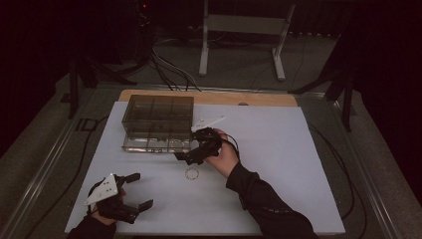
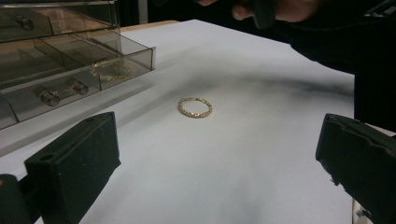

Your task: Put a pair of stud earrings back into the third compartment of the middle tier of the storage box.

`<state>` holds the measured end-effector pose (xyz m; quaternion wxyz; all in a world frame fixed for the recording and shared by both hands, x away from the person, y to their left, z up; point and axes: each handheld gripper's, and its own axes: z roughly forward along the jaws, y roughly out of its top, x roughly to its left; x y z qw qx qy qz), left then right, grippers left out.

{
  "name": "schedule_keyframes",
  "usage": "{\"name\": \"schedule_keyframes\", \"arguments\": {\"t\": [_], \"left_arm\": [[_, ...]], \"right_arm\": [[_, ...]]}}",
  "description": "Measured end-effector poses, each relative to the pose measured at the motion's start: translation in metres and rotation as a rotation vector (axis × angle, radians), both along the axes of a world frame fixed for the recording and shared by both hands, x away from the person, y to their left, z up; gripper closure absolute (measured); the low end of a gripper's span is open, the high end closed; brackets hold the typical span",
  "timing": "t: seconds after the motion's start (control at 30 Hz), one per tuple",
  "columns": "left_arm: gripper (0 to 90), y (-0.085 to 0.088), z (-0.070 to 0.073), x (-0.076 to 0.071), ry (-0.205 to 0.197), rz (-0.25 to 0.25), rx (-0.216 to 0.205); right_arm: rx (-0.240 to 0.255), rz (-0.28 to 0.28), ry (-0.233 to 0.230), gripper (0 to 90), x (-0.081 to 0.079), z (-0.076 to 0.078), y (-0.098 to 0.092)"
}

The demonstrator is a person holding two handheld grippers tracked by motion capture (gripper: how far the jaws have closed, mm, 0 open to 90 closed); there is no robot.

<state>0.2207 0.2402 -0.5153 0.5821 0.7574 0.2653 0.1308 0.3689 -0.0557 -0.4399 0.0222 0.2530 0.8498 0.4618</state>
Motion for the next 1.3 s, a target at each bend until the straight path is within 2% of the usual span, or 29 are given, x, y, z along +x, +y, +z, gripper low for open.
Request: {"name": "schedule_keyframes", "arguments": {"t": [0.1, 0.33, 0.47, 0.6, 0.73, 0.83, 0.9, 0.93, 0.97, 1.03, 1.07, 1.17, 1.23, 1.27, 1.3], "left_arm": [[0.6, 0.000, 0.000, -0.001, -0.003, 0.000, 0.002], [0.6, 0.000, 0.000, 0.000, 0.000, 0.001, 0.000], [0.6, 0.000, 0.000, 0.000, 0.000, 0.002, -0.002], [0.6, 0.000, 0.000, -0.001, -0.001, 0.002, -0.001], [0.6, 0.000, 0.000, -0.001, -0.001, 0.003, 0.004], [0.6, 0.000, 0.000, -0.001, -0.002, 0.002, 0.000], [0.6, 0.000, 0.000, -0.001, -0.001, 0.001, 0.002], [0.6, 0.000, 0.000, -0.001, -0.001, 0.001, 0.002], [0.6, 0.000, 0.000, -0.001, -0.002, 0.002, 0.001], [0.6, 0.000, 0.001, -0.001, -0.004, 0.001, 0.003], [0.6, 0.000, 0.000, -0.001, -0.003, 0.002, 0.004], [0.6, 0.000, 0.000, -0.001, -0.001, 0.002, 0.002], [0.6, 0.000, 0.000, -0.001, -0.003, 0.002, 0.003], [0.6, 0.000, 0.000, -0.001, -0.002, 0.002, 0.006], [0.6, 0.000, 0.000, -0.001, -0.002, 0.002, 0.006]], "right_arm": [[-0.020, 0.003, -0.019, 2.3, -0.008, -0.002, -0.006], [-0.006, -0.003, -0.050, 2.5, -0.026, -0.008, -0.024], [-0.005, -0.009, -0.062, 6.2, -0.035, -0.009, -0.030], [0.012, -0.019, -0.032, 6.5, -0.041, -0.010, -0.033], [0.012, -0.024, -0.035, 6.5, -0.046, -0.014, -0.033], [0.003, -0.048, -0.025, 7.7, -0.051, -0.027, -0.028], [-0.008, -0.055, -0.011, 16.9, -0.053, -0.035, -0.026], [-0.008, -0.055, -0.011, 16.9, -0.053, -0.035, -0.026], [-0.011, -0.068, -0.007, 19.8, -0.054, -0.044, -0.024], [-0.018, -0.068, 0.001, 23.2, -0.055, -0.048, -0.023], [-0.032, -0.074, -0.003, 28.9, -0.057, -0.056, -0.021], [-0.047, -0.082, -0.001, 44.6, -0.058, -0.065, -0.019], [-0.066, -0.079, -0.001, 48.0, -0.059, -0.070, -0.016], [-0.077, -0.079, -0.005, 53.5, -0.060, -0.073, -0.014], [-0.088, -0.081, -0.010, 55.1, -0.060, -0.075, -0.012]]}}
